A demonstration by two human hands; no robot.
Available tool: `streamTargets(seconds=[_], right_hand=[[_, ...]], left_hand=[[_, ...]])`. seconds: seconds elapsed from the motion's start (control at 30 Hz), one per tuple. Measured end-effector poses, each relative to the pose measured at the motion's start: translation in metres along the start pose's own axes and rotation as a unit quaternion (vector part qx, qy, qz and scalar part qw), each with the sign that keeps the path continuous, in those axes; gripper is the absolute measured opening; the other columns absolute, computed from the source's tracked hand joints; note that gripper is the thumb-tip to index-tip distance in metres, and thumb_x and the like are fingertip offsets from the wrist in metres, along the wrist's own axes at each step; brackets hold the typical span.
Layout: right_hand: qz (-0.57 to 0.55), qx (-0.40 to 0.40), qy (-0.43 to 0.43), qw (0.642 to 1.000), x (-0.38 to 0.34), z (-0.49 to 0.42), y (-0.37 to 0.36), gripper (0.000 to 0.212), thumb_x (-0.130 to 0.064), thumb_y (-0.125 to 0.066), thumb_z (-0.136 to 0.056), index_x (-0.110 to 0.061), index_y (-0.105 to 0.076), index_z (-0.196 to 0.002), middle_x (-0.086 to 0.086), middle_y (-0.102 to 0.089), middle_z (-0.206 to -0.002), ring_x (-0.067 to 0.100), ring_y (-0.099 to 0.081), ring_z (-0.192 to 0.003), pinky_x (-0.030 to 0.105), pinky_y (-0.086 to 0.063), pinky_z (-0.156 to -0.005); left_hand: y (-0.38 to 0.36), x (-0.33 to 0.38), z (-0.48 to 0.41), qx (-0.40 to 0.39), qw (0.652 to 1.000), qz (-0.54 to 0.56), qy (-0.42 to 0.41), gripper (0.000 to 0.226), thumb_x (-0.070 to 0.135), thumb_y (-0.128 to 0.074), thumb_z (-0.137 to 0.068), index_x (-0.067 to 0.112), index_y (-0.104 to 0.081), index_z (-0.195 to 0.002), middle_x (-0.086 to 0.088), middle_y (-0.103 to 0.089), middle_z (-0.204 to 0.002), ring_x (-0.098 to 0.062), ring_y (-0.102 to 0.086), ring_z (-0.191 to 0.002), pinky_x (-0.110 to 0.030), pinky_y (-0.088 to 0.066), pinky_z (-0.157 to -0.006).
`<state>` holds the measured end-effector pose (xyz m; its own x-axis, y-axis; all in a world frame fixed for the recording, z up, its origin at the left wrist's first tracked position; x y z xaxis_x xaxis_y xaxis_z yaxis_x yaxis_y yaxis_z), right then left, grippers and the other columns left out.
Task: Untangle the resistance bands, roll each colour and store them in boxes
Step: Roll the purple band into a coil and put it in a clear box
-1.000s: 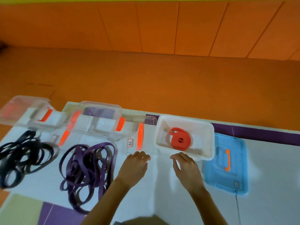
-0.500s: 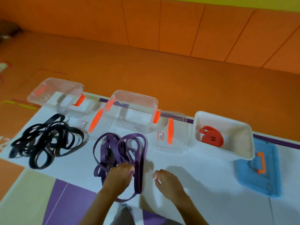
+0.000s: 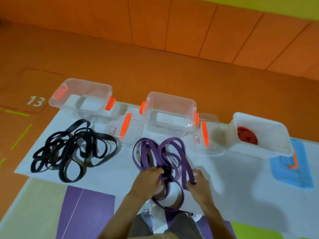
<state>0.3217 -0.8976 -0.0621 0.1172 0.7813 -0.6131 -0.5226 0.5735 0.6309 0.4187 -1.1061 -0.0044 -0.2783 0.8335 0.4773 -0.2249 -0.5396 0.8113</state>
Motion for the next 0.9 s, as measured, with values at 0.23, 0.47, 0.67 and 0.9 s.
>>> streamTargets(seconds=[0.23,0.47,0.67,0.9], right_hand=[[-0.031,0.095,0.111,0.989,-0.076,0.032,0.052,0.036,-0.014,-0.081,-0.084,-0.03,-0.072,-0.114,-0.02,-0.075,-0.093,-0.003,-0.071,-0.082,0.006,-0.053,-0.072],[-0.084,0.091,0.157,0.98,-0.105,0.047,0.075,0.026,-0.023,-0.079,-0.093,-0.045,-0.07,-0.103,-0.034,-0.072,-0.087,-0.004,-0.072,-0.083,0.012,-0.056,-0.072],[-0.079,0.076,0.177,0.978,-0.096,0.039,0.084,0.03,-0.039,-0.085,-0.085,-0.048,-0.07,-0.11,-0.019,-0.063,-0.117,0.003,-0.065,-0.107,0.017,-0.06,-0.083],[-0.188,0.058,0.158,0.968,-0.089,0.014,0.112,0.033,-0.014,-0.083,-0.088,-0.037,-0.068,-0.106,-0.02,-0.077,-0.096,0.01,-0.075,-0.093,0.018,-0.061,-0.076]], left_hand=[[0.002,0.062,-0.018,-0.023,0.979,0.126,-0.161,0.099,0.045,-0.08,-0.088,0.051,-0.016,-0.163,0.021,-0.015,-0.174,0.004,-0.025,-0.148,-0.024,-0.031,-0.119],[0.028,0.074,-0.031,0.072,0.95,0.258,-0.16,0.061,0.04,-0.081,-0.09,0.036,-0.054,-0.145,0.051,-0.046,-0.127,0.018,-0.045,-0.125,-0.01,-0.036,-0.106],[0.026,0.077,-0.043,0.111,0.941,0.298,-0.117,0.029,0.04,-0.072,-0.095,0.023,-0.069,-0.119,0.037,-0.062,-0.106,0.008,-0.058,-0.11,-0.005,-0.039,-0.095],[0.036,0.097,-0.058,0.145,0.922,0.352,-0.073,0.032,0.03,-0.083,-0.092,0.038,-0.064,-0.117,0.025,-0.069,-0.105,-0.005,-0.066,-0.105,-0.013,-0.048,-0.091]])
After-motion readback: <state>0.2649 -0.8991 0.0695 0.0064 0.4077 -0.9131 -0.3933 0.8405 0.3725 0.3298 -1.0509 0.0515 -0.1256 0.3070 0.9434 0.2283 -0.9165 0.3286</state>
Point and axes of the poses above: each hand's wrist, its own z-axis away from the middle knuckle, its own y-axis out of the back of the hand, x = y × z, the point moved 10 cm from there along -z, towards the middle knuckle
